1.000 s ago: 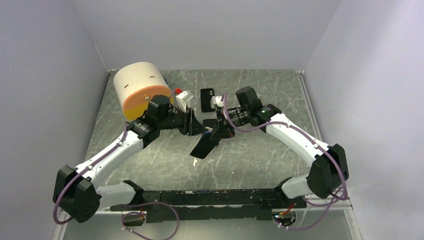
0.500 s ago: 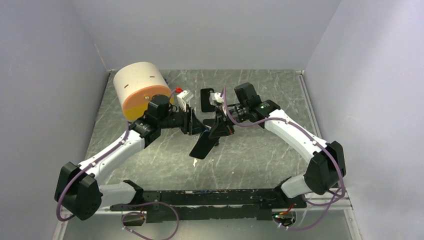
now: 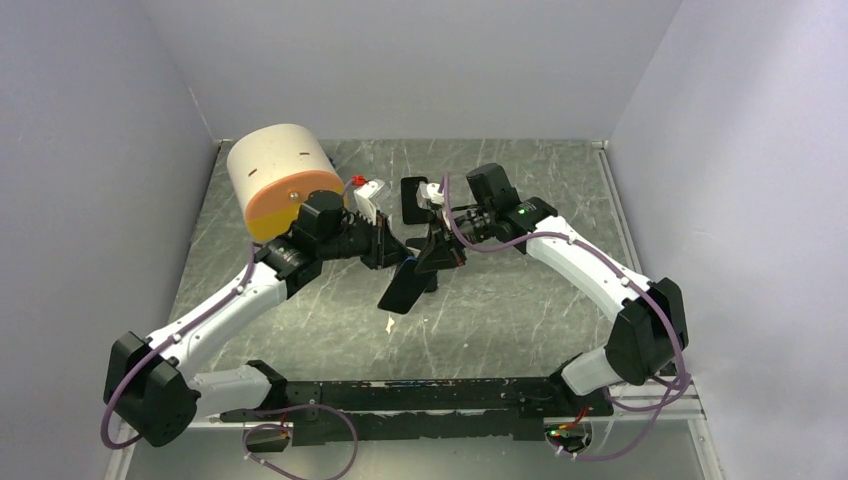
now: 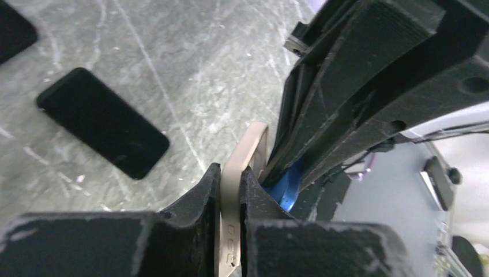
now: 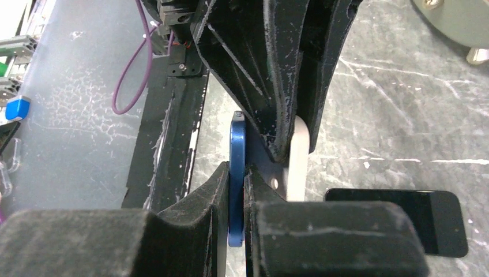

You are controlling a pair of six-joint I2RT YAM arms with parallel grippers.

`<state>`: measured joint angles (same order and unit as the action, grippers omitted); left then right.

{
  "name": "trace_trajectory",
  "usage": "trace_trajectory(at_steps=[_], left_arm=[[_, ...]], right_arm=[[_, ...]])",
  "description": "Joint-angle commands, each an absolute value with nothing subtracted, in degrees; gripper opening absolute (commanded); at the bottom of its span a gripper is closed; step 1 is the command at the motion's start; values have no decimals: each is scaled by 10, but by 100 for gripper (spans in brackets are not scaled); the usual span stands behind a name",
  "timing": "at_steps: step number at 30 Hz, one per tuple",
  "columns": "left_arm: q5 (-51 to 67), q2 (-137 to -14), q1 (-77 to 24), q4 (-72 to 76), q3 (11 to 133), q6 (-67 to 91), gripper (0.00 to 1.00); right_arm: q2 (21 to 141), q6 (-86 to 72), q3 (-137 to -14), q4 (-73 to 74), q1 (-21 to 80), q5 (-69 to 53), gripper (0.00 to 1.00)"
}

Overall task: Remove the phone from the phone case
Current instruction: Remove the phone case from the phone, then place the phone at the center of the board.

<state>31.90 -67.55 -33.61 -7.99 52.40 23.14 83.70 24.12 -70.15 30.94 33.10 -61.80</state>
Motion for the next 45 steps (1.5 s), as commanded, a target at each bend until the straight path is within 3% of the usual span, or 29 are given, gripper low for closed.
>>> trace_trajectory(at_steps=[1, 15, 24, 36, 45], left_arm=[[160, -664, -334, -177, 542, 189, 3], [19, -664, -337, -220, 529, 182, 2], [1, -610, -337, -251, 543, 200, 2], [1, -571, -337, -410, 674, 173, 3], [7, -533, -336, -428, 674, 120, 3]], right_arm=[[801, 269, -730, 269, 328, -645, 0], [754, 286, -721, 308, 318, -600, 0], [767, 317, -725, 393, 229, -531, 0], [961, 425, -862, 608, 133, -532, 0], [1141, 500, -984, 723, 126, -553, 0]])
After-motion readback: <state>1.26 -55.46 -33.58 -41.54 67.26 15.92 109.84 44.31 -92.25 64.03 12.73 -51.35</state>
